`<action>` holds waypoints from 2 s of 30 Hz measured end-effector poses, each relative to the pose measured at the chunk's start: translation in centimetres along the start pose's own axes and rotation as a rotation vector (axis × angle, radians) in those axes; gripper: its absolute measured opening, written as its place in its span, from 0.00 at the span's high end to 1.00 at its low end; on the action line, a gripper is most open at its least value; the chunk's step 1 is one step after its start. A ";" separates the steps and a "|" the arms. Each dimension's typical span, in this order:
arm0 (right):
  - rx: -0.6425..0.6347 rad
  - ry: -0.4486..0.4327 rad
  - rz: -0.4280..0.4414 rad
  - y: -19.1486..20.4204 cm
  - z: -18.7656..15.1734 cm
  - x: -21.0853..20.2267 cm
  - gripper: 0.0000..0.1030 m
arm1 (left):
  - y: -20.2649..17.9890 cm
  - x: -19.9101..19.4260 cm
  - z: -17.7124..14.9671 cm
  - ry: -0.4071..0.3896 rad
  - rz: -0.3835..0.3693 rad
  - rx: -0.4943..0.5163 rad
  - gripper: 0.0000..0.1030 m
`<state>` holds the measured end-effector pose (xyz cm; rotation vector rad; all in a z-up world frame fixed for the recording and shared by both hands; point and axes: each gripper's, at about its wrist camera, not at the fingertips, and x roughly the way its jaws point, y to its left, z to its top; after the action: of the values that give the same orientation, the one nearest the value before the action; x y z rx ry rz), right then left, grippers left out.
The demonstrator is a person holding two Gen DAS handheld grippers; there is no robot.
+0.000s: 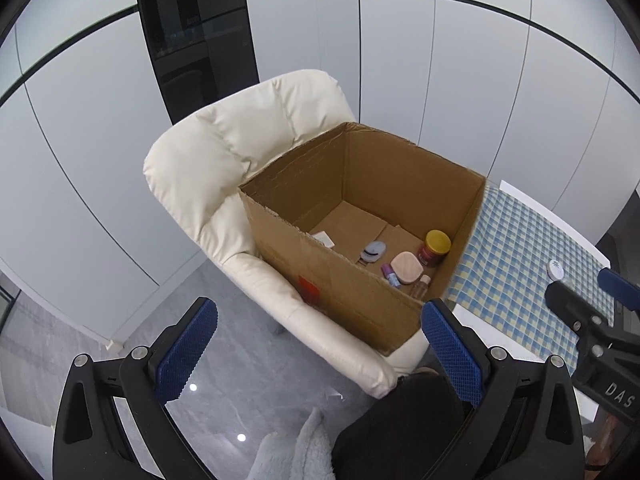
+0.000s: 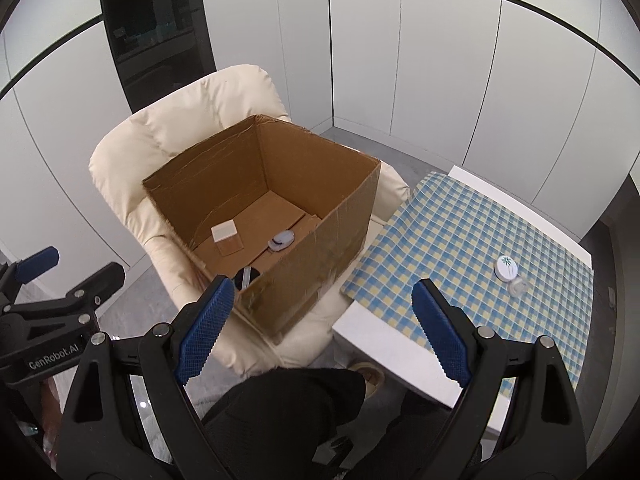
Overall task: Organize objects
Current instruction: 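Withdraw both open tools up and away from the cardboard box, then move both open tools back over the table toward the white jar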
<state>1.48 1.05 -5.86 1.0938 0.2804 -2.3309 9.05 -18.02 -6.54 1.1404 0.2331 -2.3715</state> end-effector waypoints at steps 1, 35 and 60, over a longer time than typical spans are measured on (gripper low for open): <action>-0.001 0.002 0.003 0.1 -0.5 -0.5 0.10 | 0.0 -0.4 -0.2 -0.004 0.000 0.002 0.01; 0.076 -0.002 -0.014 -0.9 -7.7 -6.8 0.10 | -1.3 -7.1 -5.7 -0.045 -0.009 0.081 0.01; 0.283 0.000 -0.138 -10.1 -10.8 -8.5 0.10 | -12.1 -6.9 -5.3 -0.060 -0.125 0.291 0.01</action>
<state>7.33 17.09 -6.81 1.2411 0.0253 -2.5503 10.22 -3.28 -5.29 1.2109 -0.0671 -2.6087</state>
